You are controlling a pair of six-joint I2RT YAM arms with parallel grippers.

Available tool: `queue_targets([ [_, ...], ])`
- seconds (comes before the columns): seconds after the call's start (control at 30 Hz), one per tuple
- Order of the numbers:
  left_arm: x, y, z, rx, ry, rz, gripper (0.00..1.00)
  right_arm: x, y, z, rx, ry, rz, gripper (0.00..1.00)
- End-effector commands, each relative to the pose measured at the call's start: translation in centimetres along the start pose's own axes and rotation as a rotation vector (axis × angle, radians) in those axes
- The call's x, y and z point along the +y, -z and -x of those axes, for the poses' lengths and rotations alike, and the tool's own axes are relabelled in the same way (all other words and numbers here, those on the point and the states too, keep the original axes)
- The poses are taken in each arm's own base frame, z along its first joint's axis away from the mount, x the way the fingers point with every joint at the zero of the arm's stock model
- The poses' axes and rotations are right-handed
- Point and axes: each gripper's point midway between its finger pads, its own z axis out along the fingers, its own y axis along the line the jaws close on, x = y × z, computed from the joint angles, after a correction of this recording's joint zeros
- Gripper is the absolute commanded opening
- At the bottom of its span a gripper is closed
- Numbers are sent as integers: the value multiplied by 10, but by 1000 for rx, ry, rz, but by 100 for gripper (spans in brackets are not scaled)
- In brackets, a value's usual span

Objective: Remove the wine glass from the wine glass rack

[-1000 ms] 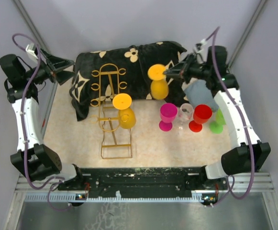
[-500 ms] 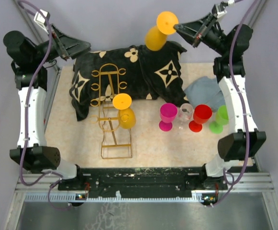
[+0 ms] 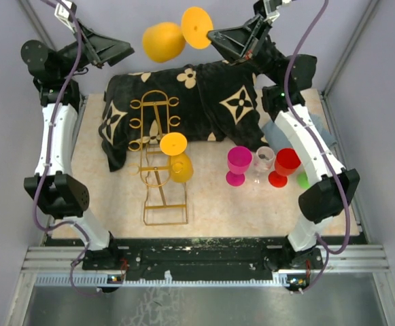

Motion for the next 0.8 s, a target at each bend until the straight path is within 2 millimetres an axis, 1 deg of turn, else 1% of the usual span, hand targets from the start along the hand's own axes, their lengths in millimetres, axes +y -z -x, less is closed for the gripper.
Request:
queue_targets([
  [0.0,-62,-1,5,-3,-151,-133,100,17,-7,-5,-37,21,139,0],
  [0.1,-72,3,-2,5,-158,-152,100,15,-4,-3,-58,11,165,0],
  [0.2,-82,6,-9,14,-166,-165,100,16,-7,-5,-56,4,186,0],
  [0.4,-94,7,-14,20,-176,-179,100,8,-14,-10,-40,-20,205,0],
  [0.53,-97,6,-16,26,-185,-185,100,5,-17,-13,-36,-34,218,0],
  [0.77,-96,4,-15,25,-185,-183,100,1,-21,-19,-21,-50,219,0],
])
